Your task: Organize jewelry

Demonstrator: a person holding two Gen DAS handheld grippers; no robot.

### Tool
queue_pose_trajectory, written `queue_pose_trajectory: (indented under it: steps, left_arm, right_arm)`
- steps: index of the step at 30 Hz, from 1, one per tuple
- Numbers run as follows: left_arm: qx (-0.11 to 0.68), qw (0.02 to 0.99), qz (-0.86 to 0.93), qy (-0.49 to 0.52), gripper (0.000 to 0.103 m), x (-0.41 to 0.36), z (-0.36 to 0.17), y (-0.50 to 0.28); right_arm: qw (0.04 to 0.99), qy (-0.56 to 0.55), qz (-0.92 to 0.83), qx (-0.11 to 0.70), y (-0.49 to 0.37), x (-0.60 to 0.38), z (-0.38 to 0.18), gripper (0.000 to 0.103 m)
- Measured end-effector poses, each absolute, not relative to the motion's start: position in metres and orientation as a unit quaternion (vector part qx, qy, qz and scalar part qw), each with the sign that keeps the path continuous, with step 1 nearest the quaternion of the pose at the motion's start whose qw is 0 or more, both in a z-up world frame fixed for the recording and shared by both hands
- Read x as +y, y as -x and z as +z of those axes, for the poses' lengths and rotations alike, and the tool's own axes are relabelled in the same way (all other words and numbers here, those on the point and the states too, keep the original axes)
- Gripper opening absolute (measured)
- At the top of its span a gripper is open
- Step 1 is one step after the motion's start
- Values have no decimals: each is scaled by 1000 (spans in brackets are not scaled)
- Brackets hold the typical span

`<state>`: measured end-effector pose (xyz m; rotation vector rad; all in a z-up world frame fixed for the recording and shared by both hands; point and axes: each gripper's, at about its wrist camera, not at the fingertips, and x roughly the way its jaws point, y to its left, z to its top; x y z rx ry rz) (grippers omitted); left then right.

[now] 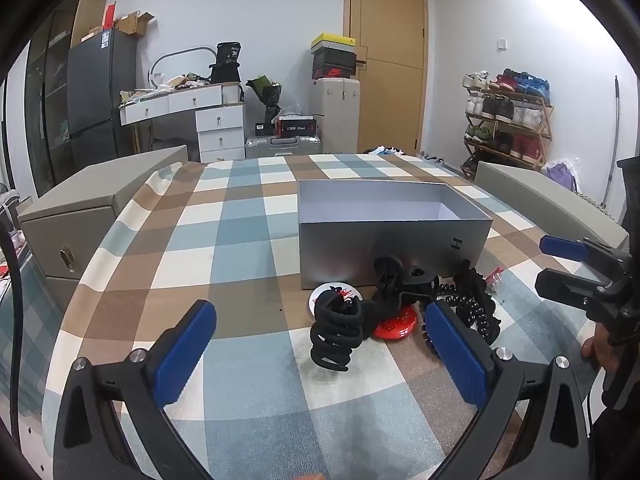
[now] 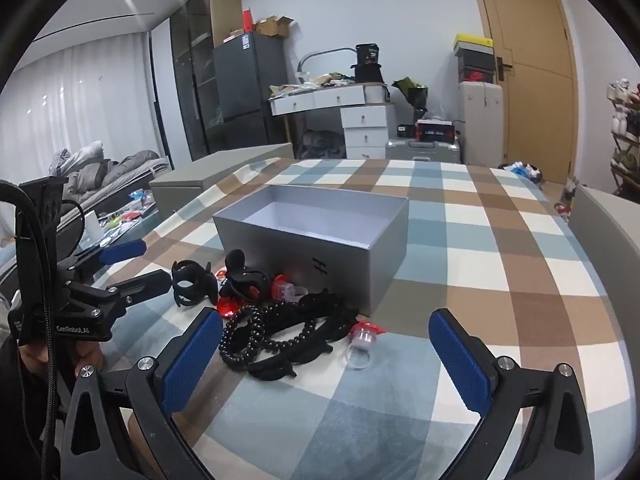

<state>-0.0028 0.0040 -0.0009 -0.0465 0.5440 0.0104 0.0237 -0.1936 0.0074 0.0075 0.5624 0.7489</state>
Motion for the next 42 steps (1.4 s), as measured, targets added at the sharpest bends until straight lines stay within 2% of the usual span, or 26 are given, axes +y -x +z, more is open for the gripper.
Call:
queue_pose_trajectory:
  steps: [42]
  left_arm:
    - [269,963,3,13,102,-5,0,1]
  right_arm:
    - [890,1,363,275,-24,-193,5,103]
